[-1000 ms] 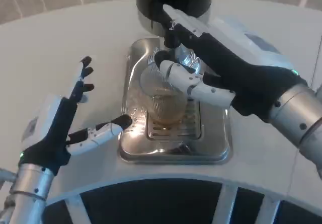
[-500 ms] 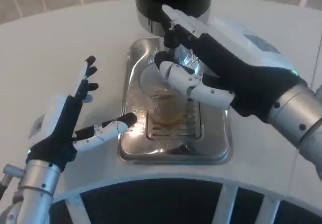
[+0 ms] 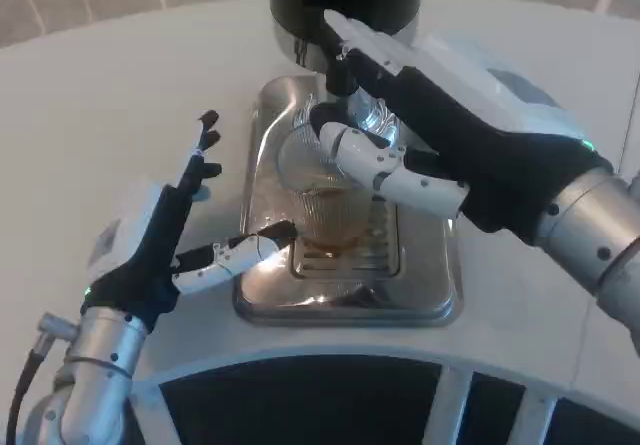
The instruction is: Grasp the cup under the faucet to collect the drink, then remove the cup.
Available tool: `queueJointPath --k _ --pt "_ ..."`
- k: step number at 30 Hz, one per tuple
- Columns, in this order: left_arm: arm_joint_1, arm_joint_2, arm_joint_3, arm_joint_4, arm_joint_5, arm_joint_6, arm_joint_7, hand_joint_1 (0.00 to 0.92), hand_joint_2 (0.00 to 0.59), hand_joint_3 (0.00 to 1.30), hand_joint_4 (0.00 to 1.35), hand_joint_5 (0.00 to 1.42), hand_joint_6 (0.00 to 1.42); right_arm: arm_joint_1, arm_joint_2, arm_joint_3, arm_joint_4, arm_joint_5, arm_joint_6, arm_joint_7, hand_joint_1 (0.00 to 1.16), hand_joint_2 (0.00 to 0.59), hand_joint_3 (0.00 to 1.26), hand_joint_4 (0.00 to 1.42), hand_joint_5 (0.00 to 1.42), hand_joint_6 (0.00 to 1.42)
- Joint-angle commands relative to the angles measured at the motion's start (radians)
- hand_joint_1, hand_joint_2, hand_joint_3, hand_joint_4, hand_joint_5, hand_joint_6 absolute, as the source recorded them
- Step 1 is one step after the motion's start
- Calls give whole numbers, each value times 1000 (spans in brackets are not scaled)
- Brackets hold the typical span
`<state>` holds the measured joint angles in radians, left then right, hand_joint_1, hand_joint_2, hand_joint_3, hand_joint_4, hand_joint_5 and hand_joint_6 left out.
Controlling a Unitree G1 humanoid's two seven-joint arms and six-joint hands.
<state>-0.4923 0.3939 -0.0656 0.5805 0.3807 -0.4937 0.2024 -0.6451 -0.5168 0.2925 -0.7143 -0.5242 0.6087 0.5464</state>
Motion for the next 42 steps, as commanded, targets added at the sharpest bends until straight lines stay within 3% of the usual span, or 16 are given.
queueJointPath --k 1,15,22,35,42 --pt "-27 -4 -16 33 12 -18 2 339 42 0 0 200 291 26 7 17 -16 9 -26 29 54 534 0 0 0 0" --pt "-41 -4 -27 60 7 -30 0 339 42 0 0 200 291 48 24 -7 -27 -13 -34 -2 68 537 0 0 0 0" --pt "-44 -2 -28 69 6 -38 -5 333 44 0 0 200 291 62 35 -40 -45 -37 -40 -24 77 545 0 0 0 0" --pt "-45 -4 -33 77 4 -43 -10 324 42 0 0 200 290 188 65 -118 -199 -94 -52 -64 98 544 0 0 0 0" --pt "-51 -9 -39 82 7 -41 -10 322 42 0 0 201 290 243 68 -149 -272 -135 -44 -41 106 544 0 0 0 0"
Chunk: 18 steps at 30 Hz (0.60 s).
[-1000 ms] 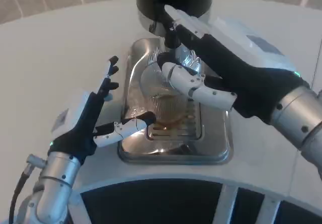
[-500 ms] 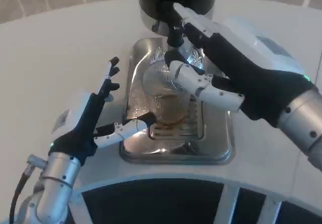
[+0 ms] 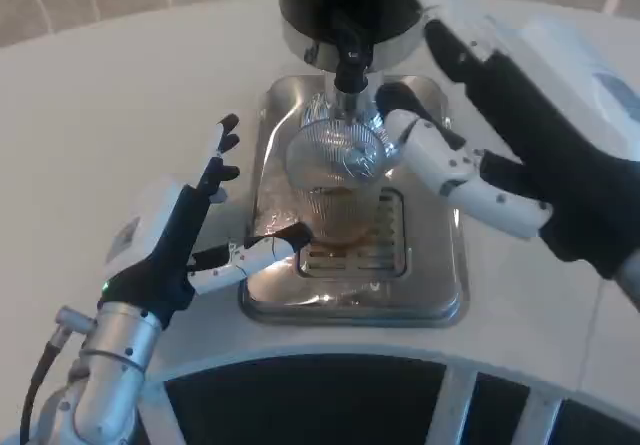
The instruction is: Grasp the cup under the faucet to collect the drink, then remove the cup.
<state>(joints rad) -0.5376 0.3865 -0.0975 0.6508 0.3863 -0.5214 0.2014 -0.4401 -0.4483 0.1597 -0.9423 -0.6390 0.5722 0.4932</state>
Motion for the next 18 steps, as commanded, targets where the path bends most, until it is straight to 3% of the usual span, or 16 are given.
queueJointPath --k 1,5,11,18 --pt "-6 -2 -10 12 3 -14 -8 322 42 0 0 202 290 61 -5 -24 -60 -28 -3 19 107 544 0 0 0 0" --pt "-9 -6 -12 13 2 -15 -10 321 42 0 0 207 290 120 -9 -54 -101 -51 2 46 110 544 0 0 0 0" --pt "-10 -4 -14 12 8 -19 -5 322 43 0 0 211 288 182 20 -126 -105 -73 -41 102 114 544 0 0 0 0" --pt "-13 -7 -8 14 -2 -25 -18 325 45 0 0 222 286 250 93 -225 -105 -111 -140 188 117 544 0 0 0 0"
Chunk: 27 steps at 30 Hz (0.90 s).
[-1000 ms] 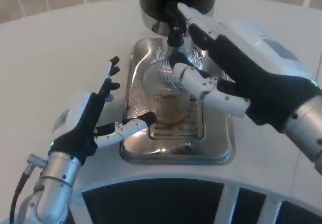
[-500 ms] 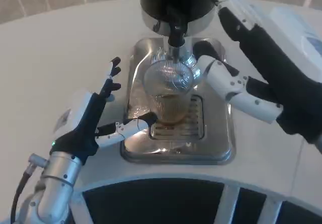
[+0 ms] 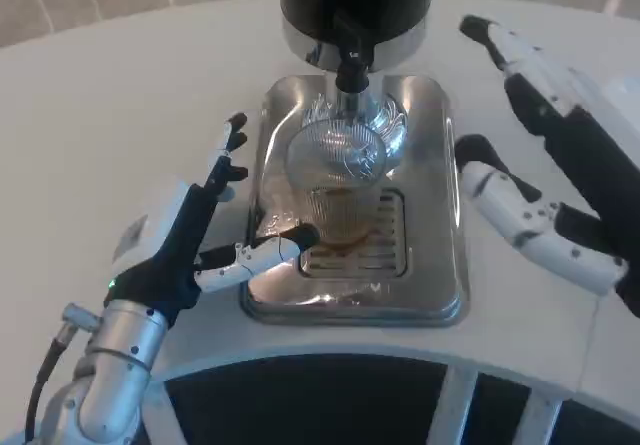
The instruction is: Grasp the cup under the faucet to collect the drink, then remove the cup.
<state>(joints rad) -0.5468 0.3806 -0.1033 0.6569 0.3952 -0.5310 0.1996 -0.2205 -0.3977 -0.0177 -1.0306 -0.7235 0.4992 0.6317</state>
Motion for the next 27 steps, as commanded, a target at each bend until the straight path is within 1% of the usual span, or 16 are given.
queueJointPath --k 1,5,9,12,17,20,23,25,27 --pt "-4 -2 -2 9 -13 -17 -18 325 45 0 0 222 286 38 58 -60 -17 -33 -81 64 117 544 0 0 0 0" --pt "-7 -6 1 11 -17 -25 -24 326 45 0 0 225 285 67 125 -93 -17 -64 -145 120 119 544 0 0 0 0" --pt "-15 -9 3 19 -23 -31 -29 331 43 0 0 226 285 100 210 -112 -17 -105 -224 173 120 544 0 0 0 0" --pt "-24 -12 1 30 -27 -35 -32 334 43 0 0 227 285 134 274 -128 -17 -127 -289 200 121 544 0 0 0 0" --pt "-50 -18 -5 57 -34 -49 -36 337 45 0 0 231 285 220 382 -174 -17 -127 -414 231 124 551 0 0 0 0" --pt "-64 -22 -9 69 -34 -58 -40 340 48 0 0 234 285 259 434 -192 -17 -122 -479 252 126 553 0 0 0 0" --pt "-76 -24 -12 82 -33 -69 -44 342 50 0 0 236 285 281 482 -207 -17 -122 -527 269 127 554 0 0 0 0" --pt "-92 -27 -16 102 -35 -81 -54 343 50 0 0 237 285 290 505 -219 -17 -122 -545 280 131 565 0 0 0 0" --pt "-106 -28 -18 121 -38 -93 -63 343 51 0 0 238 285 302 518 -227 -17 -118 -558 287 133 568 0 0 0 0"
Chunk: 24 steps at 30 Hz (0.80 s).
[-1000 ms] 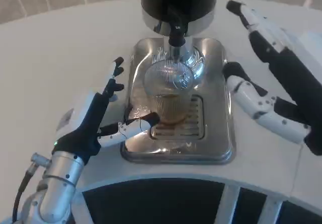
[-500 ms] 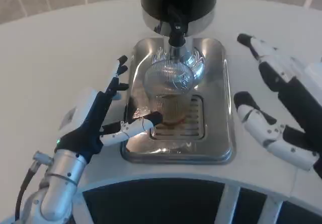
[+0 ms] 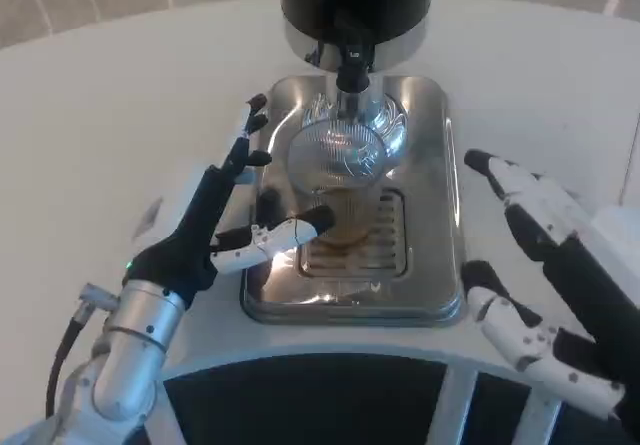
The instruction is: Grasp the cup under the faucet to collect the drink, then remove the cup.
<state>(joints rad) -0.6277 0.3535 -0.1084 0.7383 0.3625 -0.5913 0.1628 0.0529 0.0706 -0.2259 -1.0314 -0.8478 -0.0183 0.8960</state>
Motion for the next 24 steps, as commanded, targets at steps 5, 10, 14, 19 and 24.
queueJointPath --k 5,10,14,19,24 --pt "-54 -1 -18 85 -11 -66 -49 344 51 0 0 238 287 71 71 -25 -16 14 -75 23 136 570 0 0 0 0" --pt "-79 2 -20 126 -19 -99 -82 344 52 0 0 239 293 117 90 -15 -16 12 -91 14 138 571 0 0 0 0" --pt "-91 3 -20 150 -22 -122 -104 345 52 0 0 239 296 132 97 -6 -16 6 -91 6 142 569 0 0 0 0" --pt "-106 5 -18 173 -30 -144 -128 345 52 0 0 239 298 125 94 5 -16 -7 -73 5 149 567 0 0 0 0" --pt "-123 3 -21 195 -38 -153 -143 345 52 0 0 239 299 120 94 25 -16 -26 -58 8 157 570 0 0 0 0"
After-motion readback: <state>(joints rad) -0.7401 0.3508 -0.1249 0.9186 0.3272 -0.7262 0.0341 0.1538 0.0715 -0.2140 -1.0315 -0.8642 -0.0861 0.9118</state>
